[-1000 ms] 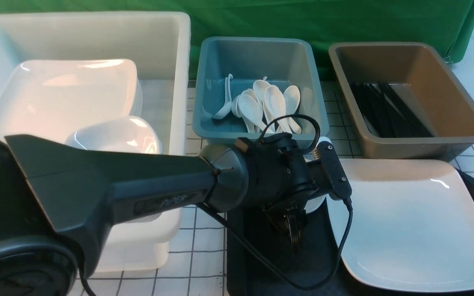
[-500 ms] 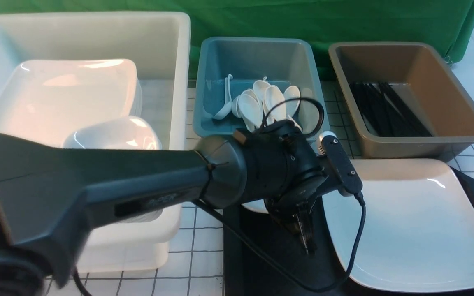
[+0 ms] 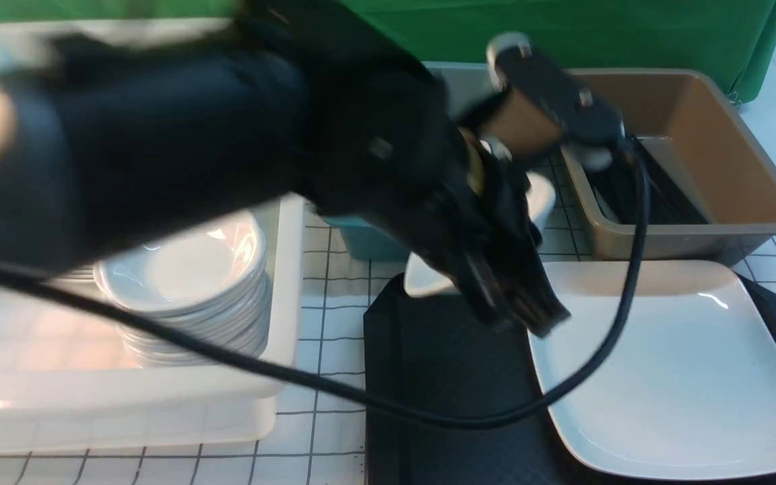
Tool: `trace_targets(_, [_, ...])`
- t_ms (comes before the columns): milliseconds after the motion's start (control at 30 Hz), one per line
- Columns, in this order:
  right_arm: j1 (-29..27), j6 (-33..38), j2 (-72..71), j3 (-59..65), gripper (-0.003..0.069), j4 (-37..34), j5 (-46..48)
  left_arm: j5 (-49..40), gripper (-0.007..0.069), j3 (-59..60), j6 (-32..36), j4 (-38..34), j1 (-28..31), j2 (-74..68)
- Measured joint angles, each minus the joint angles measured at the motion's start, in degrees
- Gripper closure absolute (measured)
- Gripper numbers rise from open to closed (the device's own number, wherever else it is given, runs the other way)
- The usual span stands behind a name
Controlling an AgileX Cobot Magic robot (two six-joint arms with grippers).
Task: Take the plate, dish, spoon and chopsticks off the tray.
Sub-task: Use the left arm to put the small plate into the large storage box on the left
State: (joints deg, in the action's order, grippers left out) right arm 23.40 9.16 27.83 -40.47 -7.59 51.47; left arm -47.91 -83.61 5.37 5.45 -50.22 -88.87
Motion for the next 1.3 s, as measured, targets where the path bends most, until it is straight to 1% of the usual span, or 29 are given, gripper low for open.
trace_targets(100, [0.0,0.0,0.0,0.0,0.0420,0.0,0.0,-3.8,0.0617,0.0,-0.8,3.7,0.0,5.1])
trace_targets(167, [0.0,0.0,0.0,0.0,0.0420,0.0,0.0,-9.4,0.0617,0.0,-3.8,11.7,0.0,10.2])
trace_targets(267, [0.0,0.0,0.0,0.0,0.0420,0.0,0.0,-17.2,0.0617,0.0,-7.9,20.5,0.2,12.9])
trace_targets(333, [0.0,0.0,0.0,0.0,0.0420,0.0,0.0,-20.6,0.0617,0.4,-9.0,23.1,0.3,13.1])
trace_targets(400, [0.0,0.0,0.0,0.0,0.0420,0.0,-0.3,-21.8,0.0618,1.5,-9.3,24.0,0.3,12.7])
trace_targets(467, [0.0,0.0,0.0,0.0,0.0420,0.0,-0.4,-22.0,0.0618,2.9,-9.4,24.1,0.3,11.5])
trace_targets(533, [0.0,0.0,0.0,0.0,0.0420,0.0,-0.5,-22.2,0.0618,3.9,-9.4,25.7,0.4,9.9])
trace_targets(600, [0.0,0.0,0.0,0.0,0.0420,0.0,-0.6,-22.3,0.0618,4.2,-9.4,27.8,1.9,7.7])
trace_targets(667, [0.0,0.0,0.0,0.0,0.0420,0.0,-0.6,-22.1,0.0618,4.4,-8.9,28.1,3.6,6.4])
trace_targets(733, [0.0,0.0,0.0,0.0,0.0420,0.0,-0.6,-21.9,0.0618,4.5,-8.4,27.0,7.1,4.8])
trace_targets(867, [0.0,0.0,0.0,0.0,0.0420,0.0,-0.6,-21.3,0.0618,4.5,-7.7,21.9,14.0,2.7])
trace_targets(967, [0.0,0.0,0.0,0.0,0.0420,0.0,-0.6,-19.2,0.0618,4.6,-6.1,17.5,18.3,1.9])
trace_targets(1100, [0.0,0.0,0.0,0.0,0.0420,0.0,-0.9,-16.6,0.0618,4.7,-2.9,12.9,19.9,1.4])
trace_targets(1300, [0.0,0.0,0.0,0.0,0.0420,0.0,-0.9,-16.3,0.0618,4.7,-1.0,12.0,19.9,0.1])
